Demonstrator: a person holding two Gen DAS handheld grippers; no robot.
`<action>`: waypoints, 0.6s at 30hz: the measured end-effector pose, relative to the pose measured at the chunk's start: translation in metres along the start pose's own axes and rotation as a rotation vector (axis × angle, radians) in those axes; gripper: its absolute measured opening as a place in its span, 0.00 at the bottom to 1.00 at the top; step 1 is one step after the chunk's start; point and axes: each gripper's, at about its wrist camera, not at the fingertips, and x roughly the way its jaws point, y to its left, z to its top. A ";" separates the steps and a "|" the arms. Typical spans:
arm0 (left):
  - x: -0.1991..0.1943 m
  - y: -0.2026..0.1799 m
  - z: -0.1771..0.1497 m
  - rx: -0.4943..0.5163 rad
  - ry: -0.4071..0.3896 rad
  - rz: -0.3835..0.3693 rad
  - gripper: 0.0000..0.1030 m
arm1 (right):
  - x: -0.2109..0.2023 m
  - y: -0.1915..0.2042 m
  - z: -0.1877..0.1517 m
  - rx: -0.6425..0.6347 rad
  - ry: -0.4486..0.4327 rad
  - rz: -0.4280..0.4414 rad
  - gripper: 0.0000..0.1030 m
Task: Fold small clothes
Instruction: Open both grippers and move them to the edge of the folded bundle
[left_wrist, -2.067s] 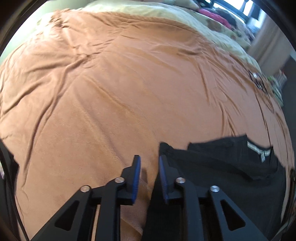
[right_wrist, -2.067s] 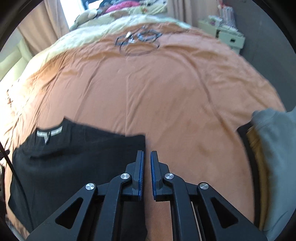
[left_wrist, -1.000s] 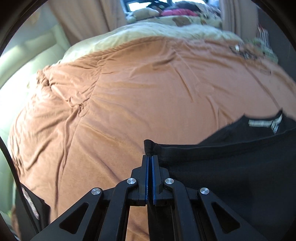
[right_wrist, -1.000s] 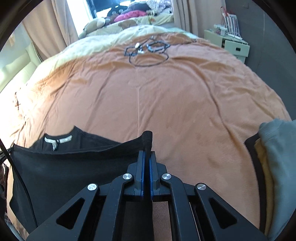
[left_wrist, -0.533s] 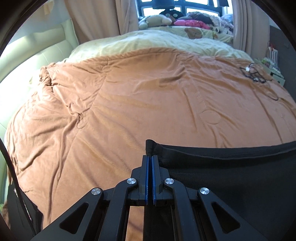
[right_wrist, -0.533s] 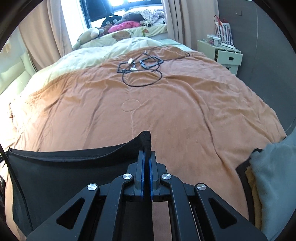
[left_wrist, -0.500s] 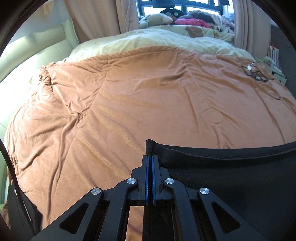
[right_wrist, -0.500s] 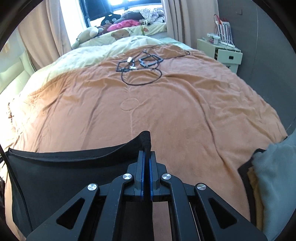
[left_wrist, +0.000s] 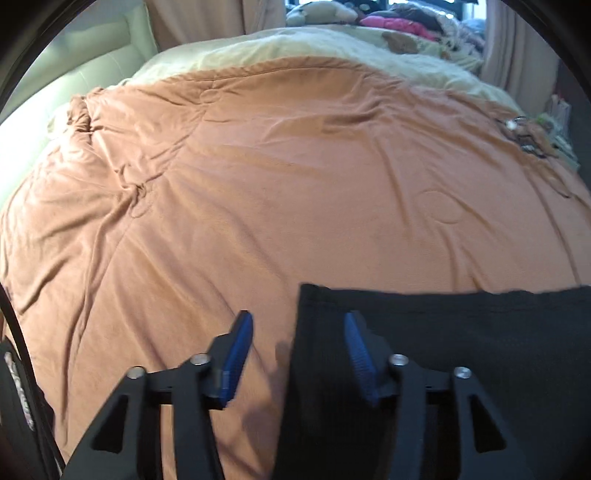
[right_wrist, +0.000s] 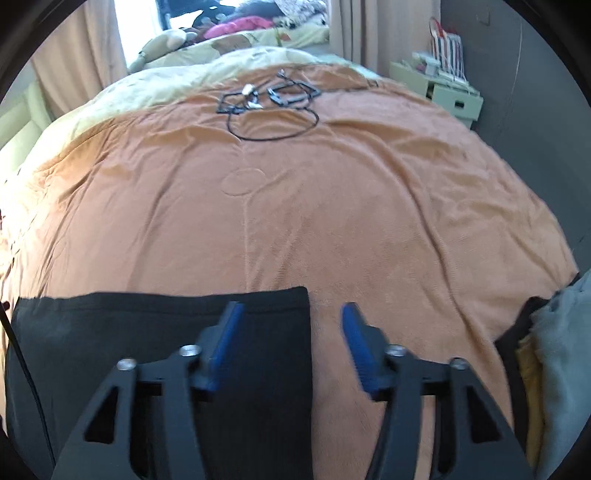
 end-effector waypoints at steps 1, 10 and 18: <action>-0.004 -0.001 -0.004 0.007 0.007 -0.007 0.55 | -0.006 0.000 -0.005 -0.006 0.009 0.023 0.54; -0.044 0.008 -0.065 0.011 0.099 -0.093 0.54 | -0.054 0.001 -0.058 -0.076 0.066 0.055 0.54; -0.070 0.030 -0.115 -0.018 0.146 -0.117 0.54 | -0.097 -0.013 -0.096 -0.041 0.120 0.063 0.54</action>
